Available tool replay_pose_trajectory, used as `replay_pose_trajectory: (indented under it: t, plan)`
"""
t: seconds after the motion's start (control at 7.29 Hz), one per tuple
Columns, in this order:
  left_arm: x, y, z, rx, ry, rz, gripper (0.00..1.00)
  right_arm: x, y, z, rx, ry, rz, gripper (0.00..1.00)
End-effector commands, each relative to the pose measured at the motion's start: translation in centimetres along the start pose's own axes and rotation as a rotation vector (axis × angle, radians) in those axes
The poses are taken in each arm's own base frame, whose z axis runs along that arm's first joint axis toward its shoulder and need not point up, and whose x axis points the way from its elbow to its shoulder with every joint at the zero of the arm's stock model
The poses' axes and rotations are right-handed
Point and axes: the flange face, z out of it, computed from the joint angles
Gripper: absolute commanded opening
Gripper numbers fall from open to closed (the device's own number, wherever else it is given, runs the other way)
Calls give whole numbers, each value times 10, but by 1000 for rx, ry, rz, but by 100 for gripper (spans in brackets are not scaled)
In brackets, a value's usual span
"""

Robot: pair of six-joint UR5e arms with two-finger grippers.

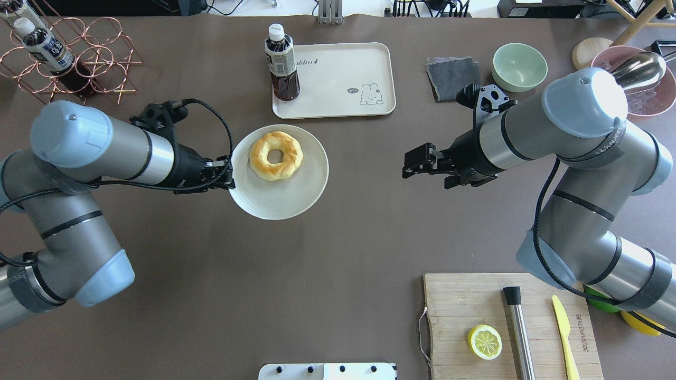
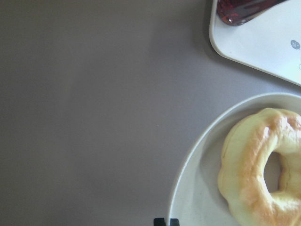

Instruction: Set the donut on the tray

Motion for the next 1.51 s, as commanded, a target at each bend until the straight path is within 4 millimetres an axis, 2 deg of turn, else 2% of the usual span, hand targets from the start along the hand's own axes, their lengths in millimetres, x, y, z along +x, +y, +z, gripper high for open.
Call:
replay_pose_trajectory:
  t: [0.0,0.14,0.27,0.55,0.69,0.82,1.24,1.37]
  plan:
    - [89,77,29,40,-78,-19,0,-31,13,-4,-15,53,112,96]
    - [113,112,40,57,-82,-49,0,-33,19,2,-12,60,121,97]
    - [133,127,41,75,-93,-52,0,-31,26,5,0,66,113,96]
    - [142,130,36,81,-89,-69,0,-19,29,9,2,86,119,94]
    - [143,130,35,80,-86,-68,0,-19,33,12,9,90,114,95]
    - [147,131,33,80,-80,-67,0,-20,40,18,0,95,107,99]
    - [148,130,33,82,-78,-67,0,-13,67,46,41,139,73,98]
    - [148,130,33,83,-78,-69,0,-12,70,43,41,134,75,92]
